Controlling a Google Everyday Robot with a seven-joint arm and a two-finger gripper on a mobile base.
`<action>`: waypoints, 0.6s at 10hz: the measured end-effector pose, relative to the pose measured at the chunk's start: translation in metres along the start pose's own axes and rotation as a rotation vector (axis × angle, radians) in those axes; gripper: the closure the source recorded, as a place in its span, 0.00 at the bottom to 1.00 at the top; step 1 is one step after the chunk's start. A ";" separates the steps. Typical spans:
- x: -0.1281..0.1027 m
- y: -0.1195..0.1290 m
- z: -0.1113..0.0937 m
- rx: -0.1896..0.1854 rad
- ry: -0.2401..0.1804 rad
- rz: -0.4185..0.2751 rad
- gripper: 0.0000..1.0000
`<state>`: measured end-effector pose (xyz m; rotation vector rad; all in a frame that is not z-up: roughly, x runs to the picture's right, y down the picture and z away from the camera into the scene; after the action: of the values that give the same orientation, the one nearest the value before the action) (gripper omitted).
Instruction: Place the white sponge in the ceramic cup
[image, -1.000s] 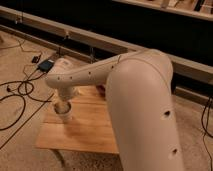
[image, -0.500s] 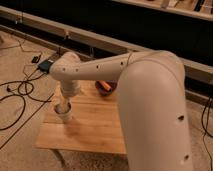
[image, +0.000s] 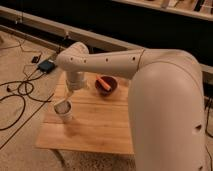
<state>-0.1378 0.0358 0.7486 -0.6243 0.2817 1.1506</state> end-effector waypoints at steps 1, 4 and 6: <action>0.000 0.000 0.000 0.000 0.000 0.001 0.20; -0.001 0.002 0.000 -0.001 -0.002 -0.003 0.20; -0.001 0.002 0.001 -0.001 -0.002 -0.002 0.20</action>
<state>-0.1398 0.0359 0.7489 -0.6248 0.2788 1.1492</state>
